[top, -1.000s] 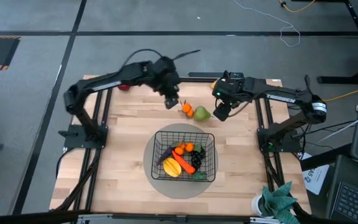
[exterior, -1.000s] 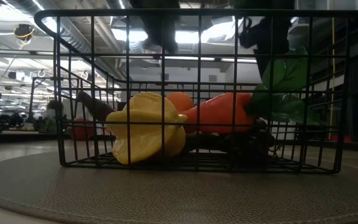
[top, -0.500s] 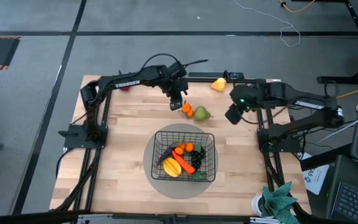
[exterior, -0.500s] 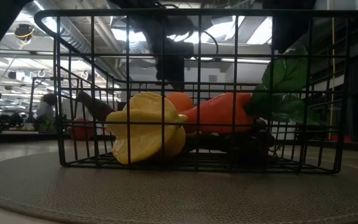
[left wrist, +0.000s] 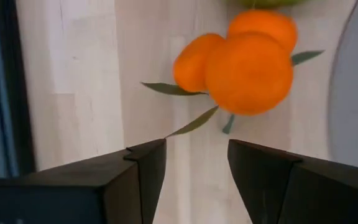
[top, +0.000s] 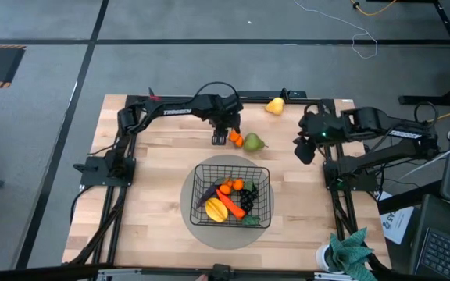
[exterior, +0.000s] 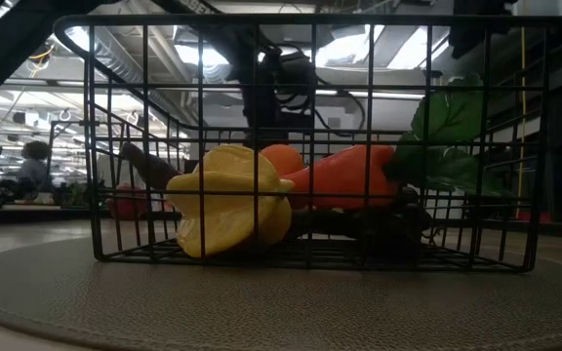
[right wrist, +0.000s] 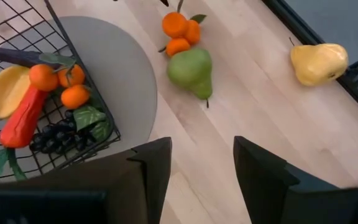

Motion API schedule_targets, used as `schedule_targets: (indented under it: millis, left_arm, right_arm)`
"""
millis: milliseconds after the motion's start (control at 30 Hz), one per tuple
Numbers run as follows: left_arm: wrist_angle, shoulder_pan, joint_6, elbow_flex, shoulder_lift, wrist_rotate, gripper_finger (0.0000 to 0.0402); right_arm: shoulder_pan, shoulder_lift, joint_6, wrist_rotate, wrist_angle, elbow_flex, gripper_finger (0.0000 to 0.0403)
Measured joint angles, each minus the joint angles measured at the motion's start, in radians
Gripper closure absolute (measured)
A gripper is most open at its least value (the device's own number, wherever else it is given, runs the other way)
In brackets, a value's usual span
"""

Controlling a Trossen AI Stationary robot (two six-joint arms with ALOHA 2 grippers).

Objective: Build produce basket
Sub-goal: Put the oranges into the wire basket

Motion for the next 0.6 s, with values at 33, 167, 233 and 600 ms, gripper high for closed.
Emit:
schedule_targets:
  millis: [33,167,233,600]
  left_arm:
    - [0.003,-0.004,0.015,0.000,0.002,-0.015,0.0240]
    - [0.032,-0.017,0.063,0.000,0.004,-0.053,0.0239]
    - [0.062,-0.022,0.095,0.000,0.004,-0.079,0.0239]
    - [0.008,-0.037,0.220,-0.001,0.004,-0.094,0.0239]
  right_arm:
    - [0.004,-0.001,-0.001,0.001,0.000,0.000,0.0242]
    - [0.014,-0.001,-0.001,0.002,0.000,0.000,0.0242]
    - [0.015,-0.001,-0.003,0.008,0.000,0.000,0.0242]
    - [0.014,0.000,-0.005,0.047,-0.002,0.000,0.0242]
